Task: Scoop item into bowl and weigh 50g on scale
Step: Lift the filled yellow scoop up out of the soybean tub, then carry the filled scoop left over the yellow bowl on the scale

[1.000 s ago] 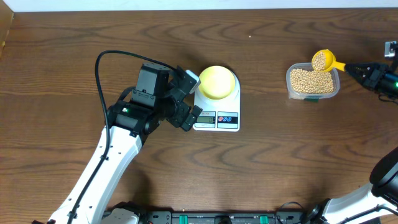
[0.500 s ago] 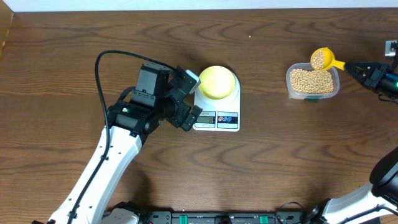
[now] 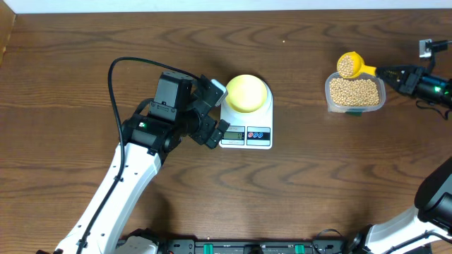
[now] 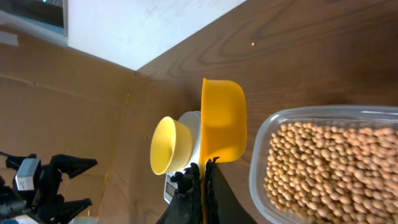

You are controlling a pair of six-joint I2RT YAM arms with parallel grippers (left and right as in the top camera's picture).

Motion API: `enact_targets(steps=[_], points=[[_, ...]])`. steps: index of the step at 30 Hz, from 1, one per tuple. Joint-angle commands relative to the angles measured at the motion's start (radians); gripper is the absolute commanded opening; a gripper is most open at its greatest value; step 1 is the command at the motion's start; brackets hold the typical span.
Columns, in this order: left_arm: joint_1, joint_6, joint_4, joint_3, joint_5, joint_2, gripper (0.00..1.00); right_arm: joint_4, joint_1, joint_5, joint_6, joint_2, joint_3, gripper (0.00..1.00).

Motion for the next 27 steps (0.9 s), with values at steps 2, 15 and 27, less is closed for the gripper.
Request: enact_targets(steps=[2,15,27], points=[[0.004,0.003,-0.002,-0.003,0.012,-0.007,0.99,0.018,0.033,-0.039,0.038,0.006,-0.005,0.01],[0.004,0.003,-0.002,-0.003,0.012,-0.007,0.99,0.072,0.139,-0.039,0.112,0.006,-0.005,0.01],[0.004,0.003,-0.002,-0.003,0.012,-0.007,0.99,0.072,0.230,-0.039,0.117,0.006,-0.005,0.01]])
